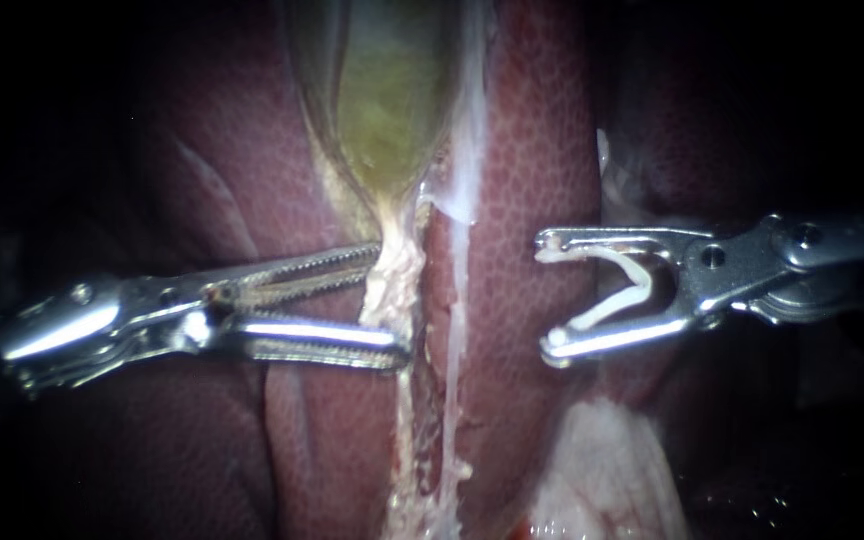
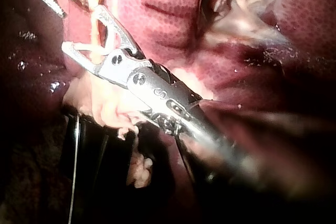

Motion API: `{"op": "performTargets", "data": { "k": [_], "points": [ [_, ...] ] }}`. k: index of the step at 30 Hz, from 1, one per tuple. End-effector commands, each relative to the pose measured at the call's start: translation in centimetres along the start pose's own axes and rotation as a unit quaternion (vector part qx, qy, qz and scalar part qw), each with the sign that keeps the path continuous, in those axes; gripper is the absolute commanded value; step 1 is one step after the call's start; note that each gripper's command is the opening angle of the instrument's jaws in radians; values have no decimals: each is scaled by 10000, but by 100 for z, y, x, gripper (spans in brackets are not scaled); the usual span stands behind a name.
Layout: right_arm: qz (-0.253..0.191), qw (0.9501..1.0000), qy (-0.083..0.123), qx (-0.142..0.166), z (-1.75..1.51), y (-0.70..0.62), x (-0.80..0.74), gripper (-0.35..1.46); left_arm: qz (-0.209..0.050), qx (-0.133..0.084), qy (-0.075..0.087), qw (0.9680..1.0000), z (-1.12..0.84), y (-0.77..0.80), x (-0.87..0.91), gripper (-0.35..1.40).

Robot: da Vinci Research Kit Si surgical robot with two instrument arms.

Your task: Grabbing gallbladder

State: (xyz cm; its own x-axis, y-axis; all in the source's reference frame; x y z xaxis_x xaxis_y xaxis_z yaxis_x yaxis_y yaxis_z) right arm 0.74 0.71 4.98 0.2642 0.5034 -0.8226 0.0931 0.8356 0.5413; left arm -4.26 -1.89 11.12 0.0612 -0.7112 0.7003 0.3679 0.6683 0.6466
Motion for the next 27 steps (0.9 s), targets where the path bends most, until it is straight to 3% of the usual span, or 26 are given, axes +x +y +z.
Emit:
{"op": "performTargets", "data": {
  "k": [1, 4, 6, 7, 14, 20, 27],
  "points": [
    [0, 10000, -1, -1, 0, 0, 0, 60, 15, -40, 35, 10000, 0, 4, 3, 34],
    [1, 10000, -1, -1, 0, 0, 0, 60, -43, -117, 93, 9999, 0, 14, 7, 7],
    [1, 10000, 0, -1, 0, 0, 0, 60, -103, -222, 130, 9996, -2, 20, 9, -32],
    [1, 10000, 0, -1, 0, 0, 1, 60, -104, -235, 142, 9996, -3, 22, 10, -35],
    [1, 10000, 0, -1, 1, 0, 1, 60, -373, -317, 223, 9986, -17, 24, 2, -35],
    [1, 10000, 0, 1, 0, -1, 1, 60, -406, -308, 246, 9984, -38, 5, -13, -35],
    [1, 10000, 0, 1, 0, -1, 1, 60, -503, -260, 277, 9980, -74, -3, -58, -35]
  ]
}}
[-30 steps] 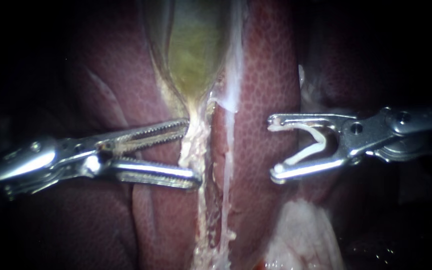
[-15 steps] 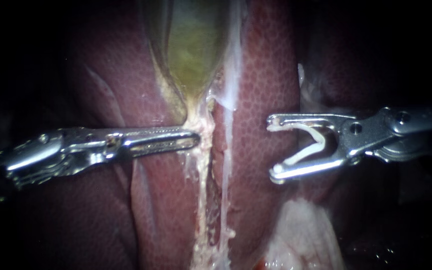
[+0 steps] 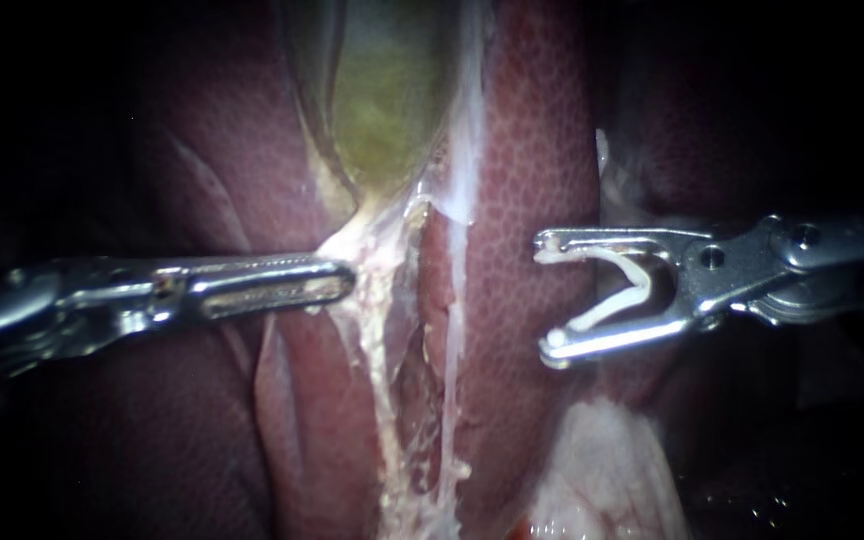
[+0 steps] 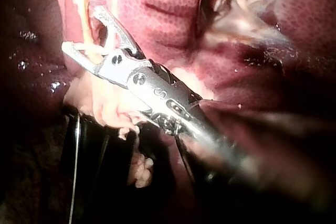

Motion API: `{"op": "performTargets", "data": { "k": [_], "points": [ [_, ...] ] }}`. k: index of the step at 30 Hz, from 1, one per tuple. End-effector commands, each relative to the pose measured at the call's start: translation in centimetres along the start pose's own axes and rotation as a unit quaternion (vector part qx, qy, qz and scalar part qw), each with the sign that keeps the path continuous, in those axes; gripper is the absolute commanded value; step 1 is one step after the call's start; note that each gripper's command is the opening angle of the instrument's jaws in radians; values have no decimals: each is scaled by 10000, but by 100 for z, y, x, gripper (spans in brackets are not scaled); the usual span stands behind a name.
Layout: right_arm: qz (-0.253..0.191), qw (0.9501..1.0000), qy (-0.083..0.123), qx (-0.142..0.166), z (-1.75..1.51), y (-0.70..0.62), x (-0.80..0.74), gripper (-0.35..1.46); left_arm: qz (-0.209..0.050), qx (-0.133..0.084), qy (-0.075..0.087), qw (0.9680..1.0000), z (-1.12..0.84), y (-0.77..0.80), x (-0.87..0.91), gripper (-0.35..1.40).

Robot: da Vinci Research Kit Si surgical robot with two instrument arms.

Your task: Grabbing gallbladder

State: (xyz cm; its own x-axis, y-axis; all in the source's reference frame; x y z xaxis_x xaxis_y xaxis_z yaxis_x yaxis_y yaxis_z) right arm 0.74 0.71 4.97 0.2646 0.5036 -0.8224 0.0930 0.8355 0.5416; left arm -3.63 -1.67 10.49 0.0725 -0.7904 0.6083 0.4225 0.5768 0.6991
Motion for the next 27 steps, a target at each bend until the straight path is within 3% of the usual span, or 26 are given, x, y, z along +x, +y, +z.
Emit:
{"op": "performTargets", "data": {
  "k": [1, 9, 27],
  "points": [
    [-1, 10000, 1, 1, 0, 0, 0, 60, 44, -19, -32, 10000, -6, 0, -7, -35],
    [0, 10000, 1, -1, 0, 0, 0, 60, 190, -85, -225, 9995, -39, 0, -42, -35],
    [0, 10000, 1, -3, 0, 1, 0, 60, 198, -156, -261, 9993, -33, 0, -35, -35]
  ]
}}
